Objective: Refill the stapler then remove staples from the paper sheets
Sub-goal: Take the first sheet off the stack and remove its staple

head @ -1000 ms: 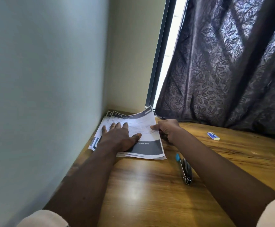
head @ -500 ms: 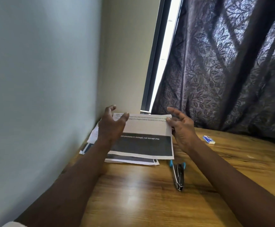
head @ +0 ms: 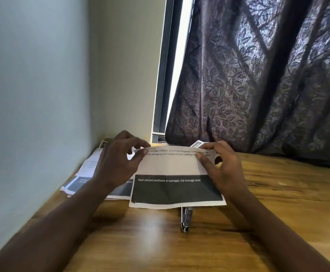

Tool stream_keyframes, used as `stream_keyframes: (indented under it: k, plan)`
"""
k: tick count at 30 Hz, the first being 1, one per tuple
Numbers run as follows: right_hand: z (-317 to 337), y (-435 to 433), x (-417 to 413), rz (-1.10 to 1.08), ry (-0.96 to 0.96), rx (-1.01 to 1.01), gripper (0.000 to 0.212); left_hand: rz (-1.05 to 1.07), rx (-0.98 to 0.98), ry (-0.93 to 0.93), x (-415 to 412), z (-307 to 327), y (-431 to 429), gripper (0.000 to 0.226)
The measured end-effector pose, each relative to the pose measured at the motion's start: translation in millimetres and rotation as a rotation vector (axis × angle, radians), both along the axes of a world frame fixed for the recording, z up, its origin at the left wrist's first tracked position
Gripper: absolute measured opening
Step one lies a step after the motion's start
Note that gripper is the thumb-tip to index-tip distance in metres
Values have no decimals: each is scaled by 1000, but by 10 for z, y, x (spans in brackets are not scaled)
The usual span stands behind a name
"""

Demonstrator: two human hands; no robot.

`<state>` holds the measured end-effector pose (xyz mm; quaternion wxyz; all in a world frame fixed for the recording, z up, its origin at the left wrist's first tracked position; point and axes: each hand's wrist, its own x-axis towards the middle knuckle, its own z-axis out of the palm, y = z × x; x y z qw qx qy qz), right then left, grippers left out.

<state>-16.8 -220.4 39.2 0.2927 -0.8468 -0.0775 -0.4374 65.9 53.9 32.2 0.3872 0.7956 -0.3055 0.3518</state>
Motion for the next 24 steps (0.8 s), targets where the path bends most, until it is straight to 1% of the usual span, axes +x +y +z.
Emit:
stream_keyframes:
  k: [3,5,7,12,15,17,18,20,22,24]
  plan:
    - [-21,-45,-26,-14,-9,93,14,27,-26,-92,-100,70,-37,14]
    - [-8,-35,-44,-28,-47,115,16,70,-32,-137,-165,104,-58,7]
    - [5,-35,-63,-56,-106,86,15,102,-22,-169,-231,114,-86,8]
    - [43,-51,-113,-160,-273,-7,16,88,-4,-263,-431,107,-121,11]
    - [84,-77,-156,-295,-402,-71,16,4,-98,-247,-540,116,-215,9]
    - [125,-93,-215,-328,-427,-50,16,-39,-181,-219,-600,142,-350,11]
    - [141,-110,-243,-302,-424,1,17,-49,-225,-204,-620,165,-427,10]
    - [154,-158,-309,-217,-402,202,23,-83,-296,-165,-658,219,-584,8]
    - [151,-243,-410,-200,-394,399,26,-150,-302,-129,-695,246,-762,7]
    - [114,-365,-516,-235,-389,536,23,-238,-284,-72,-738,239,-939,7]
